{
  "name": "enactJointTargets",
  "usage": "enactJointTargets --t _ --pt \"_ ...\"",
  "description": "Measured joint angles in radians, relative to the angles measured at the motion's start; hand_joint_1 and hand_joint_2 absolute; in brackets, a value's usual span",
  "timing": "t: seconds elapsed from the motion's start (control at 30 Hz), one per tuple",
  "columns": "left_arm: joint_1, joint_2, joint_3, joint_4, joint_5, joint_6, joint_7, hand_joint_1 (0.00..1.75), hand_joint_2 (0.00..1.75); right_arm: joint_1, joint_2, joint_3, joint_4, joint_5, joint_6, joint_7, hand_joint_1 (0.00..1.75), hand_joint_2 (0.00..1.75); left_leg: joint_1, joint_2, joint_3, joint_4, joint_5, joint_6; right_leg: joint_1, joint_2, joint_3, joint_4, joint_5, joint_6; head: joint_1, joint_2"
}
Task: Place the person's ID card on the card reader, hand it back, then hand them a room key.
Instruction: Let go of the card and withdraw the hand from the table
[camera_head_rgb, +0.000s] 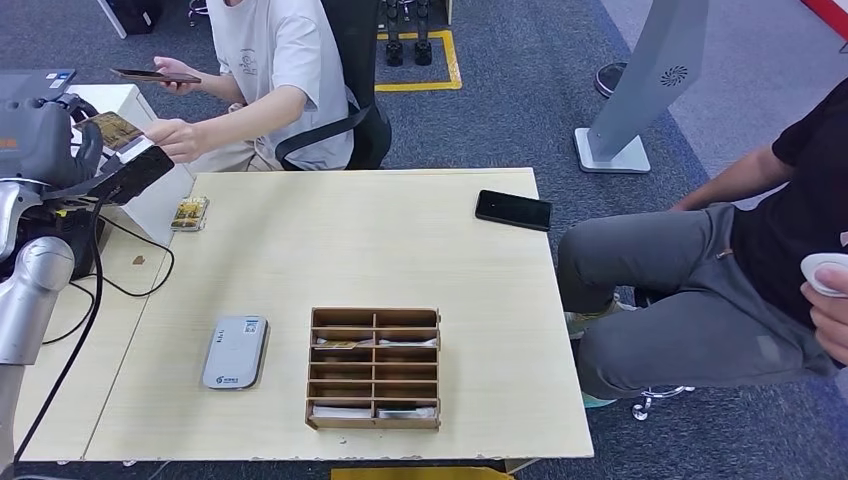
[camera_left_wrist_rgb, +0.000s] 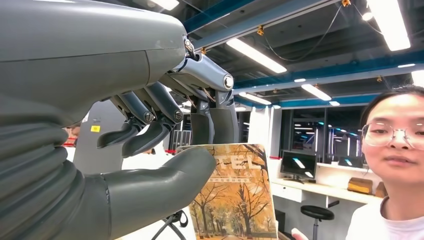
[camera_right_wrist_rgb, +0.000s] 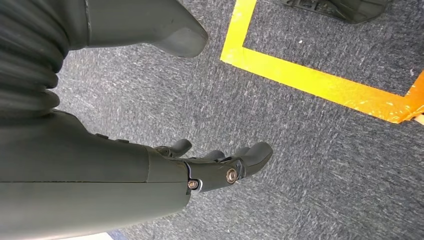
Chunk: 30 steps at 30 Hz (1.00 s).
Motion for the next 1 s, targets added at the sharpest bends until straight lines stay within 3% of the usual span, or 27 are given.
enactJointTargets --t 1.0 --pt "-0.005 0.001 -0.001 0.000 0.000 0.003 0.000 1.75 1.75 -0.001 0.000 0.000 0.000 0.000 0.000 0.000 0.00 1.75 -0.001 -0.001 0.003 0.000 0.000 0.001 0.000 -0.002 0.003 0.000 0.000 0.001 0.000 0.000"
